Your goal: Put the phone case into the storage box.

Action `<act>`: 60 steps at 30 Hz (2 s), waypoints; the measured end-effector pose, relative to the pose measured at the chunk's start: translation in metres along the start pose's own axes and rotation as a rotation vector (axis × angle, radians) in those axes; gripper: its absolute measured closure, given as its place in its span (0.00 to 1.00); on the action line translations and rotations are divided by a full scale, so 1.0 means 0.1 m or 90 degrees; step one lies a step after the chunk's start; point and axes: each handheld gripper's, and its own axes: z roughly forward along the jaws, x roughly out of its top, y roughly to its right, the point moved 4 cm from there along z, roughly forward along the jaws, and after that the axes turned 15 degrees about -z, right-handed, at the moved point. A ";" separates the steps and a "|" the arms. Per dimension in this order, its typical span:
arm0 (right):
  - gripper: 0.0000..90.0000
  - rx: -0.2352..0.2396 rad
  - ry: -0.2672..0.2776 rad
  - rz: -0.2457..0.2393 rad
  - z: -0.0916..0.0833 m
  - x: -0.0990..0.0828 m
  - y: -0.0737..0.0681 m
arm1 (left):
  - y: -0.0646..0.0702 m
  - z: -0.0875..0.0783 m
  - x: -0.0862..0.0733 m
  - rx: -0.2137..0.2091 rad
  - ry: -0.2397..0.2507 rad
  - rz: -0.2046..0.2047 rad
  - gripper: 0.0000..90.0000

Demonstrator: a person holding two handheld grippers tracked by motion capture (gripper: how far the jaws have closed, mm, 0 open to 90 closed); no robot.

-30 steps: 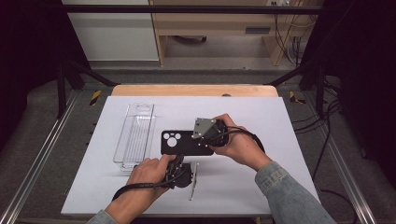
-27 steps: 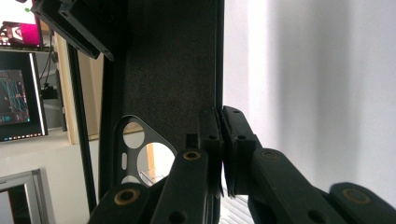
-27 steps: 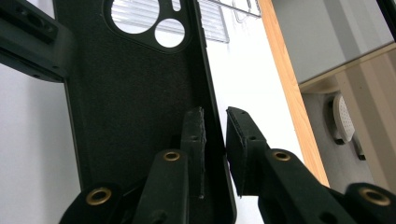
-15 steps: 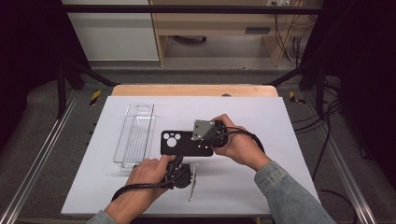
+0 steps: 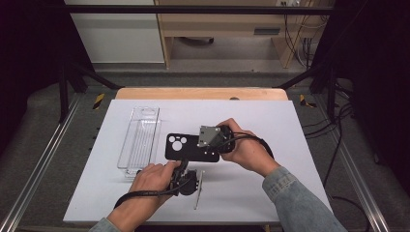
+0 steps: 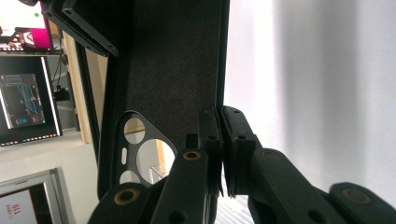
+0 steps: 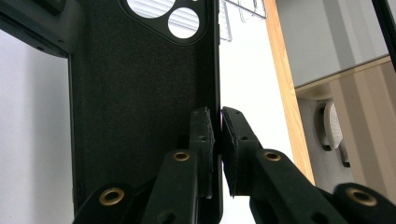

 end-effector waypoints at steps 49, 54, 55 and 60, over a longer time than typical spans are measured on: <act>0.99 -0.072 -0.059 -0.008 -0.07 -0.04 0.01 | -0.09 0.03 0.02 0.001 0.049 -0.127 0.44; 0.99 -0.106 -0.065 0.032 -0.09 -0.16 0.04 | -0.19 -0.01 0.01 -0.009 0.072 -0.213 0.25; 0.99 -0.108 -0.062 0.041 -0.10 -0.19 0.04 | -0.22 -0.01 -0.01 -0.010 0.074 -0.224 0.23; 0.99 -0.124 -0.059 0.064 -0.12 -0.25 0.01 | -0.31 -0.04 -0.07 -0.020 0.100 -0.300 0.16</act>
